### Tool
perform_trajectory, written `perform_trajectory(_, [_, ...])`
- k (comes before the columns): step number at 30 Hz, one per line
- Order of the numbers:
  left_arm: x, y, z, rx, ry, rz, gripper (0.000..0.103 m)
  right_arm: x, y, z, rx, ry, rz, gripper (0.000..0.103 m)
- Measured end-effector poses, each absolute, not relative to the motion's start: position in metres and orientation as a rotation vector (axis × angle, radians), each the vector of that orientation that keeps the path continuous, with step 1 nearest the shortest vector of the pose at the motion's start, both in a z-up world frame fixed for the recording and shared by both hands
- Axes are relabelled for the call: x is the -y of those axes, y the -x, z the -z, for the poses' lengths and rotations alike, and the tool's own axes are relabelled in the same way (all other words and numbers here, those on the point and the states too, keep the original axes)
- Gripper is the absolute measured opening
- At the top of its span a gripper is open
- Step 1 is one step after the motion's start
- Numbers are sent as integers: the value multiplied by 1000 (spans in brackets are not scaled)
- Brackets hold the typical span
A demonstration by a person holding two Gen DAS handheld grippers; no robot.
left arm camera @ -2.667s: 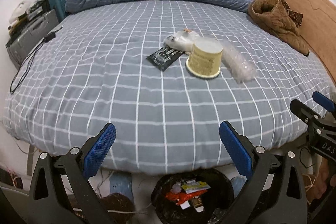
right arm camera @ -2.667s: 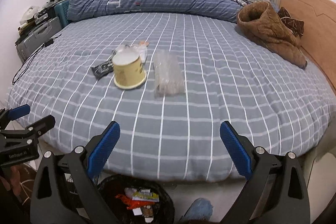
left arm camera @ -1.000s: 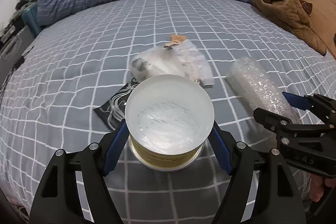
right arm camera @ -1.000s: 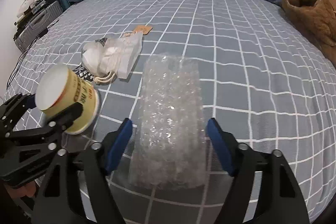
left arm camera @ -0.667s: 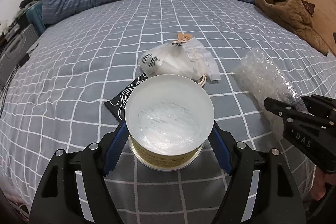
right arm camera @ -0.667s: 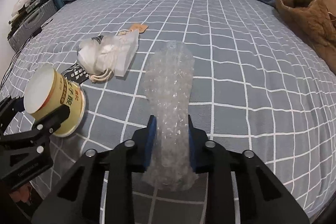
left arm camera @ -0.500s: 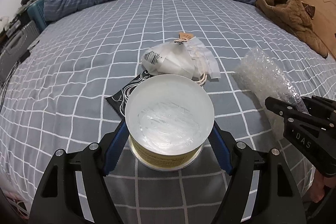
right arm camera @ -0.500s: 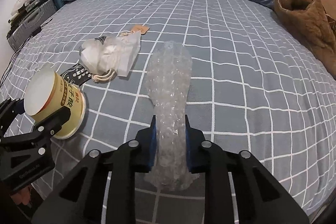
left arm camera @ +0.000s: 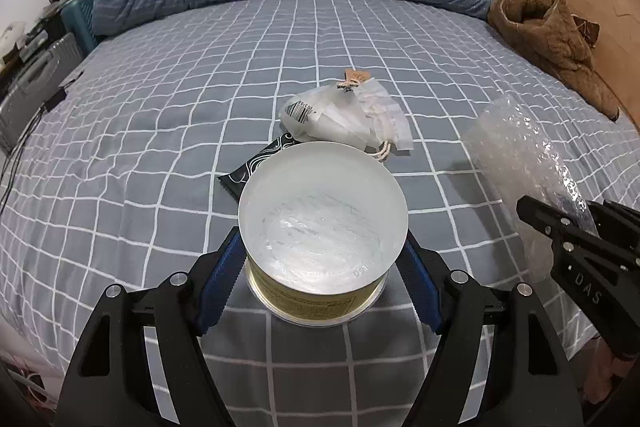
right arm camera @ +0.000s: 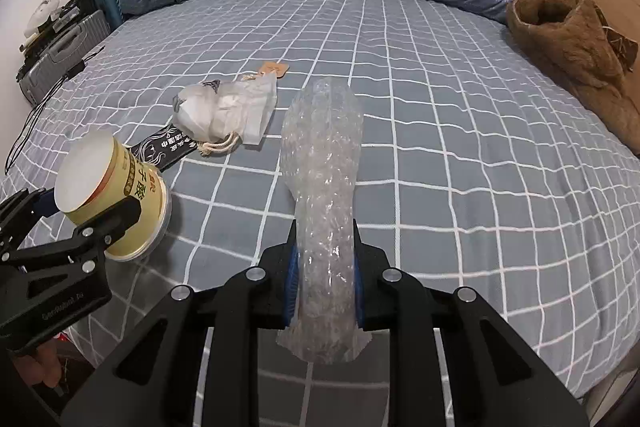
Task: Collect trash
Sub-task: 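Carry the yellow cup with the left tool while the right tool carries the bubble wrap to the bin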
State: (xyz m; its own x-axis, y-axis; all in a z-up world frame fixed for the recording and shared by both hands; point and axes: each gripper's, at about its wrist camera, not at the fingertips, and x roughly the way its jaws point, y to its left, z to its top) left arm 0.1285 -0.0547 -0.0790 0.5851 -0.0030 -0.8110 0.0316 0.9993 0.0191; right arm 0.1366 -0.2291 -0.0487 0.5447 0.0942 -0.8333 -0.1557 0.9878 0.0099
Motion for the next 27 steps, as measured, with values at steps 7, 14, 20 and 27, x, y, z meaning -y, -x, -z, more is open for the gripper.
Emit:
perform_trajectory(7, [56, -113, 72, -945, -30, 22, 73, 230, -119, 42, -983, 60, -146, 20])
perform_trajectory(14, [56, -95, 64, -944, -18, 21, 73, 228, -102, 30, -975, 62, -148, 20])
perform_trajectory(20, [56, -79, 56, -935, -9, 21, 73, 225, -84, 20, -968, 60, -142, 20])
perform_trajectory(27, [52, -63, 45, -926, -1, 16, 73, 221, -67, 17, -970, 60, -139, 20])
